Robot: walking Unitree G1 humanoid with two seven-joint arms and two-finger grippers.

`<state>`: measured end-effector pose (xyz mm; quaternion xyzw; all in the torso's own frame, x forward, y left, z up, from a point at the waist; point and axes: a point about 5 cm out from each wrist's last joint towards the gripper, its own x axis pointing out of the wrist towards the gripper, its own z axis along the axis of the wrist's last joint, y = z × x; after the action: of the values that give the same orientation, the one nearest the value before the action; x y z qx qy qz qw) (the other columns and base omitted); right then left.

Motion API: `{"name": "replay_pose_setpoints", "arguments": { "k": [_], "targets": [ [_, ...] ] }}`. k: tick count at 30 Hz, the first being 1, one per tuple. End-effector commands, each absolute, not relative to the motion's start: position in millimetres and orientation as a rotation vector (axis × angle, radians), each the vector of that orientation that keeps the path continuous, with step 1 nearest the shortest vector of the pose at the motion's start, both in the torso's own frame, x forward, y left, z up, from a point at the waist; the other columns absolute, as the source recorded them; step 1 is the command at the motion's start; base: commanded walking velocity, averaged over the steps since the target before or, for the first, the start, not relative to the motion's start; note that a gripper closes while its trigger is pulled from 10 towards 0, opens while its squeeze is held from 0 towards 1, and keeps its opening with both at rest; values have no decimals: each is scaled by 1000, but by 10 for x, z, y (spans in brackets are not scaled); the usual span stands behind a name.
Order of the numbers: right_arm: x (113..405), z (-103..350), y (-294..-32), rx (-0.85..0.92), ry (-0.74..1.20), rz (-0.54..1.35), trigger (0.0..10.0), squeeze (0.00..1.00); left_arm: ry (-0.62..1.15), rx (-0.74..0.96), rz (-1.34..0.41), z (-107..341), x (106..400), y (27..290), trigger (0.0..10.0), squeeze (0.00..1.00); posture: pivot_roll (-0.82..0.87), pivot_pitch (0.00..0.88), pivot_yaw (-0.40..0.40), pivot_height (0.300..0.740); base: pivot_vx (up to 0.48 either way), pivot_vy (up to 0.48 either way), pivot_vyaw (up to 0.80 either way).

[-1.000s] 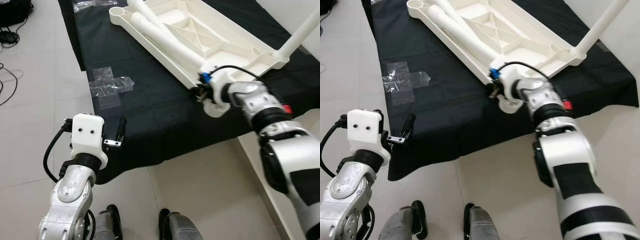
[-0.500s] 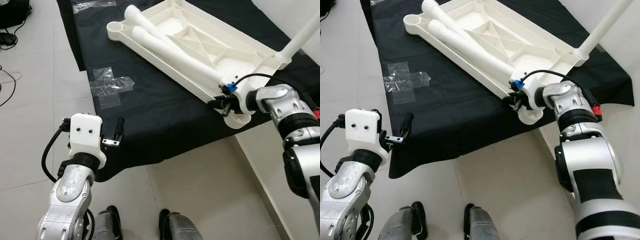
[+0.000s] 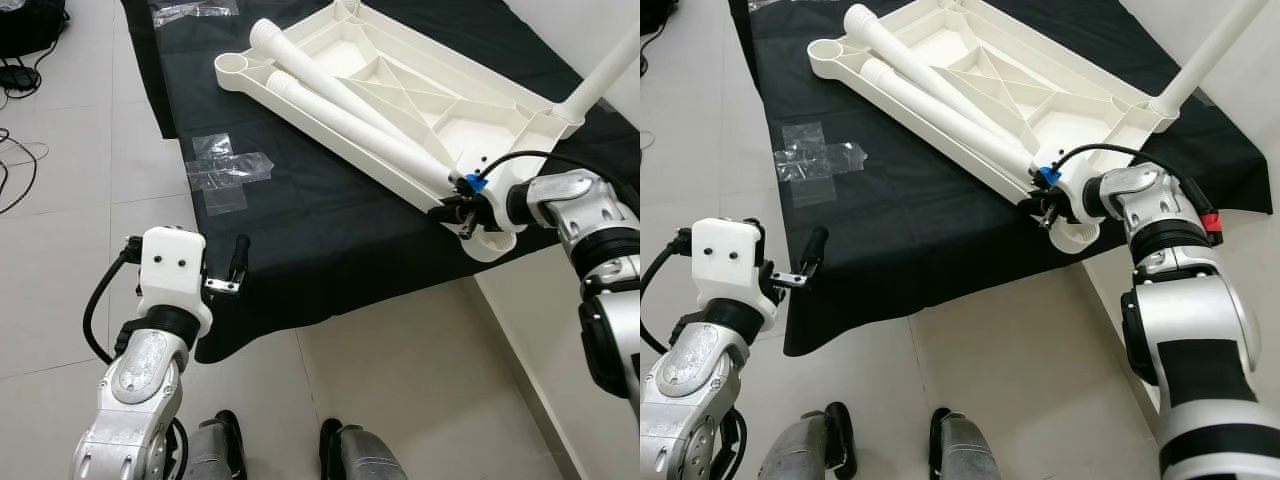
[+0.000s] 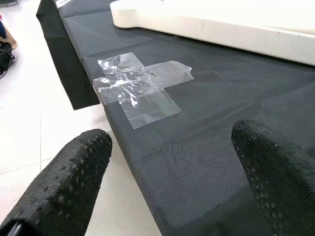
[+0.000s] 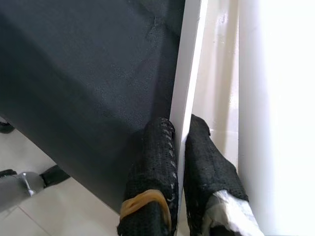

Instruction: Building children table

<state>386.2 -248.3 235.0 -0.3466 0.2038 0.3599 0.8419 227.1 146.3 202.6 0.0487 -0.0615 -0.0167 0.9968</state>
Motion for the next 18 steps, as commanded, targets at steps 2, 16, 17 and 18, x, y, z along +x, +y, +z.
{"name": "replay_pose_setpoints", "arguments": {
  "k": [2,16,17,18],
  "targets": [
    [3869,2552,-2590,-966,387,688,0,0,-109,111,-45,1998,2266,1457,10000,0,11,228,-115,740,0,0,0],
    [3919,2737,-2757,-1142,336,429,10000,0,-109,113,-49,1988,2273,1449,10000,0,6,227,-113,740,0,0,0],
    [3928,2743,-2737,-1127,324,428,10000,0,-109,115,-49,1989,2274,1449,10000,0,6,227,-113,740,0,0,0],
    [3928,2743,-2737,-1127,324,428,10000,0,-109,115,-49,1989,2274,1449,10000,0,6,227,-113,740,0,0,0]
  ]
}}
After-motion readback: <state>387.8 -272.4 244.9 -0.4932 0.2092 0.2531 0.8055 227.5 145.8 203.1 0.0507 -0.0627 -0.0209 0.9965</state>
